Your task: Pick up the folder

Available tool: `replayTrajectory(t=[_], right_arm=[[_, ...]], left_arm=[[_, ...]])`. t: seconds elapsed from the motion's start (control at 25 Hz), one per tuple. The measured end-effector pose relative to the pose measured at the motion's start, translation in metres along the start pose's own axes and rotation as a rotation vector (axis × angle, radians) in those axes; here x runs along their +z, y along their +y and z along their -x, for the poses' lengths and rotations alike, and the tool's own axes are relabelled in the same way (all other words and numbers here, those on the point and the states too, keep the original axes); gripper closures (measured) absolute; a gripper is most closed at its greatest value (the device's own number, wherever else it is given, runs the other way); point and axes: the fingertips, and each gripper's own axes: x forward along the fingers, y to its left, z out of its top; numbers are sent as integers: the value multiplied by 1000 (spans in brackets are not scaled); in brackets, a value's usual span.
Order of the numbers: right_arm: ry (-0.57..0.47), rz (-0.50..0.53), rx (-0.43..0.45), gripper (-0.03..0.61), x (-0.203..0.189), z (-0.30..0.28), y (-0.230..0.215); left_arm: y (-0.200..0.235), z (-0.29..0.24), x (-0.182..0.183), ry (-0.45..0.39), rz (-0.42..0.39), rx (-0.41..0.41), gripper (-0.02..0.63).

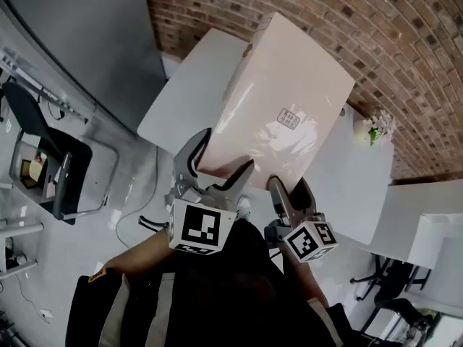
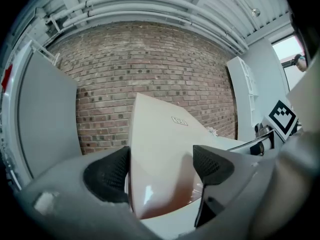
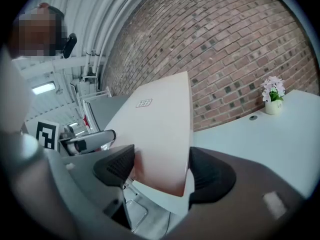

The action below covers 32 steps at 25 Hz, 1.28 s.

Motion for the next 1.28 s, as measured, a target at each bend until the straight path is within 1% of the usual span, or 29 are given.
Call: replayTrajectory(t=[0.2,0.36,0.6,0.8,1.04,1.28], right_arm=[[-17,-24,-10,236,-15,8,21],[9,-12,-13,238,-25,9,26],[28,-14,11,238,-25,4,30],[37,-18,23,238,-22,2,27],[38,-24,13,238,-19,3,18],[35,-34,5,238,-16,4,12]], left_arm=[[6,21,1,-23,-26,-19,221],[9,28,-3,-24,-19,-6,221],[16,32,2,-30,-14,28,221],[15,28,5,-27,-19,37,222],[10,20,7,-10,-24,24,222],[6,13,9,-17,-22,19,222]])
